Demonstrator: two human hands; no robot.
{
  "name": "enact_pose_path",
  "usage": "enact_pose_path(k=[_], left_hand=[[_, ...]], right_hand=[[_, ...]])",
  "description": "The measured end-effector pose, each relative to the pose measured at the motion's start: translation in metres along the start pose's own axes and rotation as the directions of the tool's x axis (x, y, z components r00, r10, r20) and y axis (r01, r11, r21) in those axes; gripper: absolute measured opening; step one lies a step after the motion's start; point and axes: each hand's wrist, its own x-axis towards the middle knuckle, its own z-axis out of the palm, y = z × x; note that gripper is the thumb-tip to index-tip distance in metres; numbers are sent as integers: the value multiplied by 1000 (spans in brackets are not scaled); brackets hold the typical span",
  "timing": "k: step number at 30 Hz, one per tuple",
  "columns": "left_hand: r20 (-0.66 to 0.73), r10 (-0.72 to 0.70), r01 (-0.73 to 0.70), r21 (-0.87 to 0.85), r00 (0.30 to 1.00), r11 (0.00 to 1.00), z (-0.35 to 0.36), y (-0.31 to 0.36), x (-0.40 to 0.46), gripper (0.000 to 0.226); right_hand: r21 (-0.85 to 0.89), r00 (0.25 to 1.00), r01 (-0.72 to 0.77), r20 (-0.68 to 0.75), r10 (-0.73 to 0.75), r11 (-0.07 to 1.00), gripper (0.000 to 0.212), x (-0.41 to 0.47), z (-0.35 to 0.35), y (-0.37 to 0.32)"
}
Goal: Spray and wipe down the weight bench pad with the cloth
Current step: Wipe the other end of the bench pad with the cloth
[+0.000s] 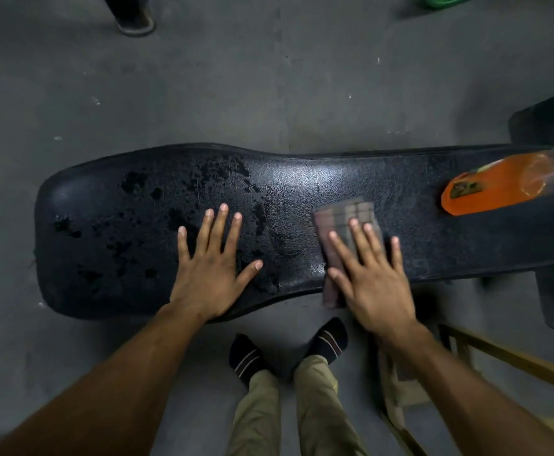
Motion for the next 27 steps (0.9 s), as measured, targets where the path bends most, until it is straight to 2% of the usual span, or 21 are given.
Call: enact_pose_path(k=[4, 6, 9, 12, 16, 21, 25, 27], left_hand=[[-2, 12, -12, -18, 1000, 1000, 0, 0, 0, 88], [-8, 13, -13, -11, 1000, 1000, 1, -1, 1, 88], [-17, 10, -10, -3, 1000, 1000, 1, 0, 1, 88], [-9, 12, -12, -14, 1000, 1000, 1, 1, 1, 88], [-6, 9, -9, -15, 1000, 1000, 0, 0, 1, 89], [-23, 19, -20, -12, 1000, 1000, 3, -2, 1, 88], [-31, 18, -19, -4, 999, 1000, 6, -2, 1, 88], [-33, 21, -21, -5, 999, 1000, 6, -2, 1, 88]], right_hand=[[151, 971, -228, -38, 236, 962, 67, 63, -20, -2], [200, 961, -264, -28, 275, 943, 69, 95, -29, -21], [195, 989, -125, -50, 137, 973, 69, 107, -32, -61], [163, 997, 1, -77, 12, 987, 66, 78, -19, -84], [120, 998, 17, -70, -9, 993, 65, 19, 4, -63], [140, 978, -195, -52, 204, 971, 67, 1, 6, -5], [266, 905, -381, -89, 417, 885, 69, 63, -13, 12], [296, 898, -396, -73, 434, 869, 71, 95, -24, 6]])
